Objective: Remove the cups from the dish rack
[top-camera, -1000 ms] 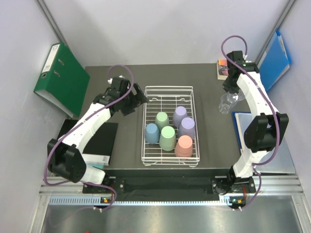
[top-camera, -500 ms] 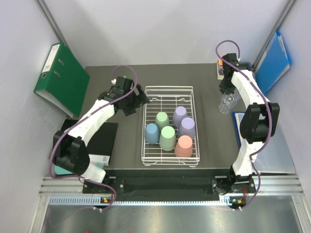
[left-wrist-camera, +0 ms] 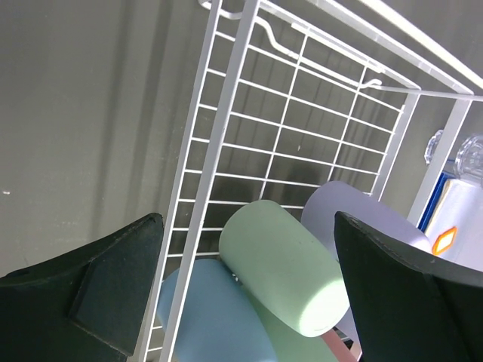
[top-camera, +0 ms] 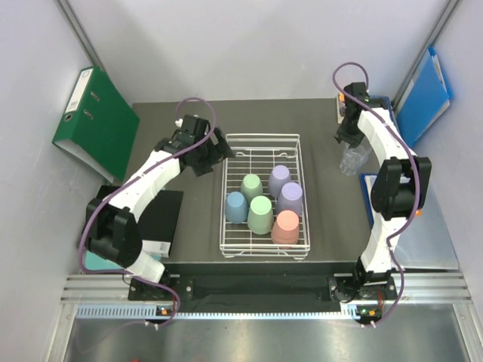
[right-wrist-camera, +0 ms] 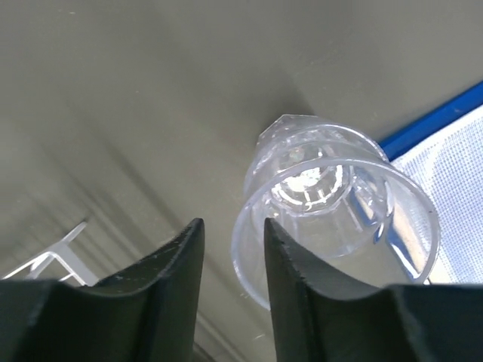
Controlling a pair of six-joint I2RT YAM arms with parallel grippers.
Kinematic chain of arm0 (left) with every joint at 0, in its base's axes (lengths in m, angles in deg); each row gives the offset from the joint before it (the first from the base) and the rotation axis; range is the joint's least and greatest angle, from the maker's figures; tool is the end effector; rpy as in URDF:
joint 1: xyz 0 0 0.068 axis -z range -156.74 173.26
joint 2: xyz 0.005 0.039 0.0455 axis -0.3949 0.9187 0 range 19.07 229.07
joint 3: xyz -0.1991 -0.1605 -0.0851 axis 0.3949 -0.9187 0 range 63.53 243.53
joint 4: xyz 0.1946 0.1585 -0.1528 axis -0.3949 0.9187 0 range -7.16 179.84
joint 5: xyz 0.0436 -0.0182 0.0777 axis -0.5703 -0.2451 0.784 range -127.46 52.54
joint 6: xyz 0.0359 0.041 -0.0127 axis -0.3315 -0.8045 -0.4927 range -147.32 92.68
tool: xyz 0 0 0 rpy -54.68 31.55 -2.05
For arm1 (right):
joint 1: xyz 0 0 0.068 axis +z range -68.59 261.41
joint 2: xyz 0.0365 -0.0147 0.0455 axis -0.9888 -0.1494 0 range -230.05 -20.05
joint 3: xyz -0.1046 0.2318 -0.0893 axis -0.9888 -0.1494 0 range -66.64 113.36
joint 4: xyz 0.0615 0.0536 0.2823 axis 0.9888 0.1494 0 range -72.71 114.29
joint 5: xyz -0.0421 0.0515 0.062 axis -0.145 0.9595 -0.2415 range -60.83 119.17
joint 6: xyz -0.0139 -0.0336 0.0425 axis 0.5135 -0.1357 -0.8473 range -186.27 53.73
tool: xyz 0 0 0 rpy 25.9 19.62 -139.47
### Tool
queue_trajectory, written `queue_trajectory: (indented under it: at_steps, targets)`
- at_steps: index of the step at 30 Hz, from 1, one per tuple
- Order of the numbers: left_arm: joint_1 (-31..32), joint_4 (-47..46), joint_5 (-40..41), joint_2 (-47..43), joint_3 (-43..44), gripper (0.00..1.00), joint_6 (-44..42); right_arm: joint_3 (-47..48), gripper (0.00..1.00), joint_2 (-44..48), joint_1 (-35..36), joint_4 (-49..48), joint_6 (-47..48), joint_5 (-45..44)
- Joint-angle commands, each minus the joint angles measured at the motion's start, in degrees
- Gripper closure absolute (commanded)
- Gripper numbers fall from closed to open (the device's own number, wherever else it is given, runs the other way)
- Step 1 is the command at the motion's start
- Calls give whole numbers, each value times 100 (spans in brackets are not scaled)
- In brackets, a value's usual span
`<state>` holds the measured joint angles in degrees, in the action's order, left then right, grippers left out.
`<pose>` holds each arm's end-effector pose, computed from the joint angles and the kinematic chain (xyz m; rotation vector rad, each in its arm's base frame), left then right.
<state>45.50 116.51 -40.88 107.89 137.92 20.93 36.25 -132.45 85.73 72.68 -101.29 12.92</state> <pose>0.3465 -0.1443 0.2788 -0.5366 2.4505 -0.6151 0.4514 0.0233 0.2670 0.7775 2.5162 -0.1567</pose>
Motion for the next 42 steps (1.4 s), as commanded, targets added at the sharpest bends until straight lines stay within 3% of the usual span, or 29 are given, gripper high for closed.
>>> queue_trajectory:
  at_steps: [1,7,13,20,25,32,42]
  targets:
    - [26,-54,52,-13,374,1,-131,311,57,664,-62,-292,-66,340]
    - [324,69,333,-57,891,1,-579,-504,37,2165,34,-1424,-171,1209]
    - [1519,403,1536,92,1604,1,-1317,-2042,21,3818,323,-2787,83,2187]
    - [2494,517,1862,145,1789,1,-1476,-3256,20,4920,1518,-2508,286,1151]
    - [2996,597,2038,373,1921,1,-1450,-3925,20,5385,1642,-2508,198,1151]
    - [3655,737,2320,838,2273,1,-1415,-3865,19,5808,1660,-2393,198,1098]
    - [3779,737,2591,883,2264,1,-1195,-4188,19,6176,1669,-2112,330,1282]
